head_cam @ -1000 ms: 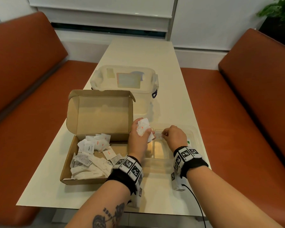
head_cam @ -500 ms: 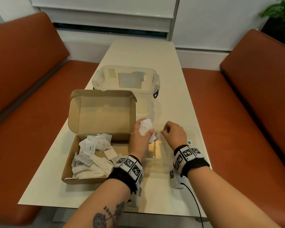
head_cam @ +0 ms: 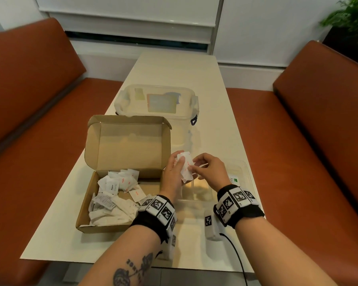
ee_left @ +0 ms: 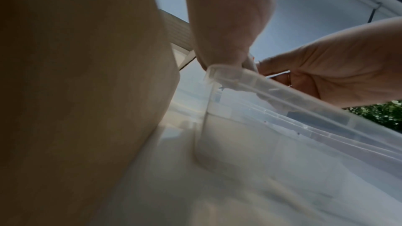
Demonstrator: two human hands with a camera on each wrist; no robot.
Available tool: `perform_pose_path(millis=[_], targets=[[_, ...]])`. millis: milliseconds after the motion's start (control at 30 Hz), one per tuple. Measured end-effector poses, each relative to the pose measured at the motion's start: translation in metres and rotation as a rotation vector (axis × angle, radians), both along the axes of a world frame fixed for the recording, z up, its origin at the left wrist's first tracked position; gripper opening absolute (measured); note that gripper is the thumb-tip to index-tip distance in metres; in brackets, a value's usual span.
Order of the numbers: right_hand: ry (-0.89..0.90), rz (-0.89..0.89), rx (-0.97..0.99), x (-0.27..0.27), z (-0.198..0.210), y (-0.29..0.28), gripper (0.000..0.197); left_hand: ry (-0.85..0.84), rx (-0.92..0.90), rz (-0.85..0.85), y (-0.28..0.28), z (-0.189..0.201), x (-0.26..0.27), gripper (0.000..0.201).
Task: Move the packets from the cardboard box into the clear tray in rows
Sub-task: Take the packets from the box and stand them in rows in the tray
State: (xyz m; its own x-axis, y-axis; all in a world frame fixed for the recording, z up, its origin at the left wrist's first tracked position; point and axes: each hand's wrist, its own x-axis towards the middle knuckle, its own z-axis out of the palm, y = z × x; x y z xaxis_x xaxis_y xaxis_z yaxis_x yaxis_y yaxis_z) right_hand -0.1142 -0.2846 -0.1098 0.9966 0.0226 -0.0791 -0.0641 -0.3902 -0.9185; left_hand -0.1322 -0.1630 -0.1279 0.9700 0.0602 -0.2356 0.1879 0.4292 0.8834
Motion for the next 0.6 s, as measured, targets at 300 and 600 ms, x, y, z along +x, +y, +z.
perform_pose_path(millis=[300,600], targets=[[0.031,-0.022,0.077,0.009,0.002,-0.009,0.012,-0.024,0.041,0.004,0.0,-0.004,-0.002,0.039],[-0.051,-0.008,-0.497,0.018,-0.002,-0.032,0.011,-0.023,-0.061,0.037,0.0,-0.006,0.003,0.042]])
